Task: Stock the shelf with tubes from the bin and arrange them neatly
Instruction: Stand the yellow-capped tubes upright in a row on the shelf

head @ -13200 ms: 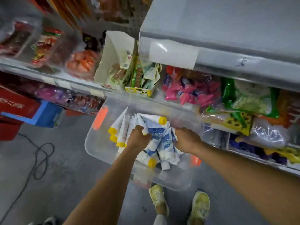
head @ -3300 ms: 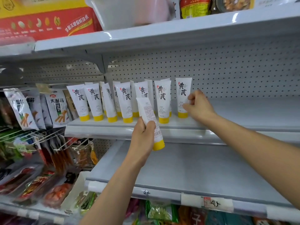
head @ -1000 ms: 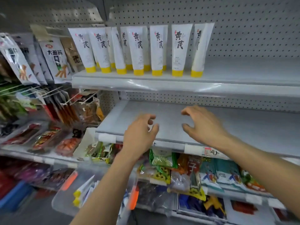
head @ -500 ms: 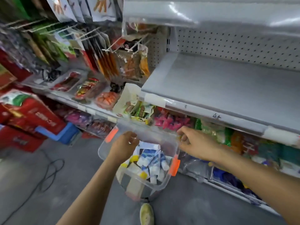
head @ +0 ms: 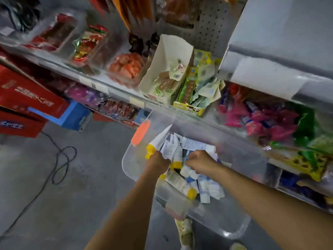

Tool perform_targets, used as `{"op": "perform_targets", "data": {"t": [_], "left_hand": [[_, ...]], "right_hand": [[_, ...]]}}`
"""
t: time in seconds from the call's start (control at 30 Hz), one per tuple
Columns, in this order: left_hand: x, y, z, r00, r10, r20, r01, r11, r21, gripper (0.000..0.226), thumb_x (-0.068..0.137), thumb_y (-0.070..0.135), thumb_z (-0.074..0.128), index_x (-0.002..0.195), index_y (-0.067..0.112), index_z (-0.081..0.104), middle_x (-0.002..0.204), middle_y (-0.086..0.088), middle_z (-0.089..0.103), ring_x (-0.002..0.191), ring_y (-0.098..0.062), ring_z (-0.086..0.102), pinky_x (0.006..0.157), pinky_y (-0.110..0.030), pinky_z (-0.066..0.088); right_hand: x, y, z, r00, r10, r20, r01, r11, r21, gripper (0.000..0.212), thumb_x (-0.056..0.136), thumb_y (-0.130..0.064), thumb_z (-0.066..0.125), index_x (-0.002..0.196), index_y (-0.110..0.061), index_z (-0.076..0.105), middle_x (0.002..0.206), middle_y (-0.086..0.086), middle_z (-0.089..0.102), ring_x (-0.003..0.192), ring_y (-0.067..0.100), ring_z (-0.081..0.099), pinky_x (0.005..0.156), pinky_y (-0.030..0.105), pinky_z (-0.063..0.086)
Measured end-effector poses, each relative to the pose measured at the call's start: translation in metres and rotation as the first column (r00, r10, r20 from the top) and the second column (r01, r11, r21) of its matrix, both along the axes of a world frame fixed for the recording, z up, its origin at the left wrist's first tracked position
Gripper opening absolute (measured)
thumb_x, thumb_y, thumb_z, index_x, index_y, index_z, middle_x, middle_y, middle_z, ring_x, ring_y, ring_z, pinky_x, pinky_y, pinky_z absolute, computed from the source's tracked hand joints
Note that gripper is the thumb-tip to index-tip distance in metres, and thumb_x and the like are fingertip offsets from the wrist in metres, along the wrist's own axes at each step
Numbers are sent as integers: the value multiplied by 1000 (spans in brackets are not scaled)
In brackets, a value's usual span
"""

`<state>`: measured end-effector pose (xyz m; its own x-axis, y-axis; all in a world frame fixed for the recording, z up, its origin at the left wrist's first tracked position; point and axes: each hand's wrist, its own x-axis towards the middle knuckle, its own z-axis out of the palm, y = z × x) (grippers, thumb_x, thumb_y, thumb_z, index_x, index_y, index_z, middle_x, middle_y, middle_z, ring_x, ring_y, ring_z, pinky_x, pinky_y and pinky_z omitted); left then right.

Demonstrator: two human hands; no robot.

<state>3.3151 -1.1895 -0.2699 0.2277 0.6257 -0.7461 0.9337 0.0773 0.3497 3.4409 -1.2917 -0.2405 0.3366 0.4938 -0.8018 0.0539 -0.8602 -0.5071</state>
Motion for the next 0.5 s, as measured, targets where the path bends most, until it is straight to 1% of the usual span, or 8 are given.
{"op": "perform_targets", "data": {"t": [0.03,0.1,0.2,0.27,0.3,0.4,0.47,0.5], "left_hand": [[3,1,-13,1000,-18,-18,17,1000,-2,51,84,22,66,125,-1,49,128,-22,55,118,-36,54,96,-38,45],[11,2,-34,992,-110,-65,112,993,23,60,83,22,67,133,1,41,134,-20,50,124,-35,50,97,-38,44],[23,-1,-61,937,-293,-188,319,939,127,62,85,27,65,135,5,35,139,-18,43,128,-33,45,97,-38,43],[30,-2,-72,894,-366,-259,416,893,173,65,86,36,66,135,7,35,139,-18,41,128,-33,46,96,-37,43],[32,-1,-75,889,-375,-264,427,887,178,65,86,39,66,134,7,35,138,-18,41,126,-33,47,94,-37,44],[35,6,-78,888,-401,-225,447,868,217,58,92,33,59,135,3,34,137,-17,42,126,-33,47,97,-37,41],[35,10,-76,922,-361,-142,383,903,194,47,94,25,54,131,0,41,134,-19,48,125,-34,48,98,-37,39],[34,12,-75,952,-292,-87,303,941,150,43,93,25,54,127,0,47,130,-20,53,121,-34,52,97,-37,41]], "right_hand": [[-3,8,-14,1000,-27,-11,27,999,-19,2,81,-10,59,83,-11,59,73,8,50,74,21,49,65,29,38],[-9,23,-40,996,-83,-31,81,995,-62,7,84,-6,55,78,-7,58,72,9,52,71,22,50,64,31,42],[-13,42,-72,986,-154,-69,148,985,-83,23,83,-3,51,102,2,63,92,18,64,81,28,61,67,35,50],[-14,52,-86,970,-215,-111,202,972,-118,31,83,2,50,112,3,59,102,23,65,76,29,64,54,26,53],[-13,56,-88,958,-254,-136,236,962,-134,30,84,5,49,113,3,57,100,24,64,71,28,62,48,25,53],[-10,61,-98,946,-290,-145,270,952,-142,13,83,6,55,94,0,56,80,16,60,65,23,57,57,29,56],[-8,60,-97,956,-264,-126,247,960,-131,11,84,-3,62,81,-8,52,68,7,54,57,16,50,43,21,44],[-7,59,-94,956,-258,-136,240,961,-139,11,84,-9,64,83,-8,53,65,6,52,53,15,47,36,18,37]]}}
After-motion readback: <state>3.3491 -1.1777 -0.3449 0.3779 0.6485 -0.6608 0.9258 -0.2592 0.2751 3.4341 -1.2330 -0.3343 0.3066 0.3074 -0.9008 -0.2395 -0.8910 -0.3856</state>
